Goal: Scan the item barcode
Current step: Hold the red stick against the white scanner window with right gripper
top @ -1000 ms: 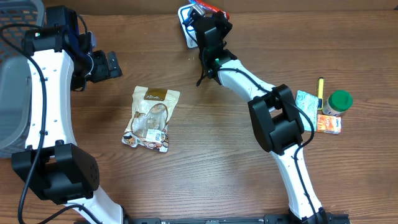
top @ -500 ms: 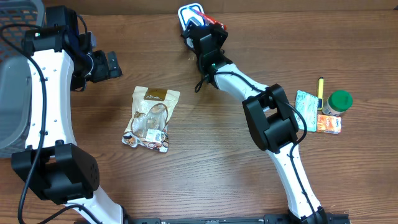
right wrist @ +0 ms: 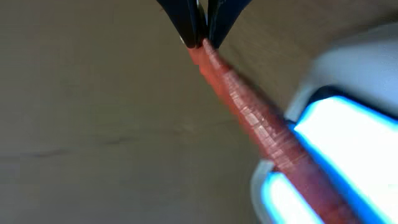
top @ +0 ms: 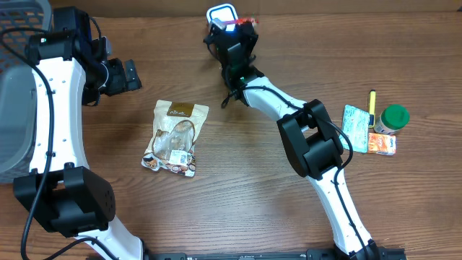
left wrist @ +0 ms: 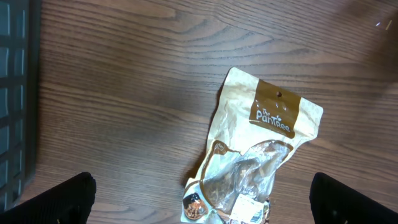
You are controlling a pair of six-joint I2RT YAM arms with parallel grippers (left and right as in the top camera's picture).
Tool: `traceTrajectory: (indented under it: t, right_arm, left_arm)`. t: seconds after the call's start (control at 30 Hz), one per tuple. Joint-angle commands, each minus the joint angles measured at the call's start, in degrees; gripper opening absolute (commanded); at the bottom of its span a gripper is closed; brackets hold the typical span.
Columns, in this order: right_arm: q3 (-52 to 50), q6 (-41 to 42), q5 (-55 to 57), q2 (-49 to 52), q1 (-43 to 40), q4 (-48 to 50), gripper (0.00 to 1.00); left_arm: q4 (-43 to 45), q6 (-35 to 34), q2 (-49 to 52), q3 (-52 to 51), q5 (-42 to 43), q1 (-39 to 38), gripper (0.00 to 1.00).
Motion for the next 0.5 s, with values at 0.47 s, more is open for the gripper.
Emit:
traceTrajectory:
  t: [0.47]
  right_arm:
    - [0.50,-4.87,6.01,2.99,-1.01,-3.58,0.07]
  left_arm:
    - [0.07,0.66,-0.26,-0.11,0.39,-0.44,1.00]
